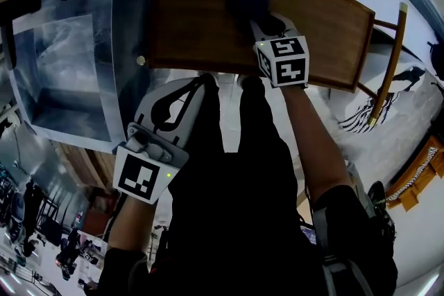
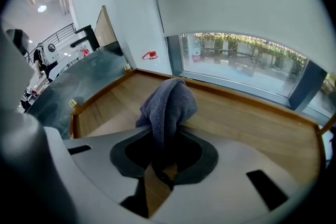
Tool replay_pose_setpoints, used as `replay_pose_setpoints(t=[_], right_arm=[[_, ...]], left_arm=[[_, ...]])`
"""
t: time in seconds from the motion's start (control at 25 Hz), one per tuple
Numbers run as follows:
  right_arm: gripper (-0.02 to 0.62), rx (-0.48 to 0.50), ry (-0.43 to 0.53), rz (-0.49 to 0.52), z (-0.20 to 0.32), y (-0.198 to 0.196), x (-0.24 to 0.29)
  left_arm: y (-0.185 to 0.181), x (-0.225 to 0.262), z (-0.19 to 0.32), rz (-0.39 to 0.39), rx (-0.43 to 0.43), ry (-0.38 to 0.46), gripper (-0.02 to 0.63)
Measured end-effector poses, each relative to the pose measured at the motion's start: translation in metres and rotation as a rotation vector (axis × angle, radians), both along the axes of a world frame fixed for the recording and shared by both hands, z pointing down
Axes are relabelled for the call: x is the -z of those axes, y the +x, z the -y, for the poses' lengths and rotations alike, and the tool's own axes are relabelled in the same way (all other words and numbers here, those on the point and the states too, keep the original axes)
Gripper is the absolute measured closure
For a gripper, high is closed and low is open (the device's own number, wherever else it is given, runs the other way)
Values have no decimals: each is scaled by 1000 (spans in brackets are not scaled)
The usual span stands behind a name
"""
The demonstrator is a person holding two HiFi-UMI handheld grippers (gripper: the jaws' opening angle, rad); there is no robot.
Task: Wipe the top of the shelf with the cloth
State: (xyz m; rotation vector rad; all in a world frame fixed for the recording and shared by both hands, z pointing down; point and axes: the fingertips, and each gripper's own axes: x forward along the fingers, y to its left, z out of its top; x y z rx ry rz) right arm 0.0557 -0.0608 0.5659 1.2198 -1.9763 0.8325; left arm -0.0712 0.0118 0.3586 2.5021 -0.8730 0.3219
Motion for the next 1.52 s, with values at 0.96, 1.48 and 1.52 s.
replay_pose_setpoints(t=[0.96, 1.48, 1.52], right_arm=[[518, -253, -24, -31, -54, 183, 1], [518, -349, -32, -60, -81, 256, 2], [518, -352, -33, -64, -83, 260, 2]], left_arm=[[137, -7, -8, 26, -172, -3, 588], [196, -6, -19, 21, -243, -4, 588], [200, -6, -19, 20, -248, -4, 588]])
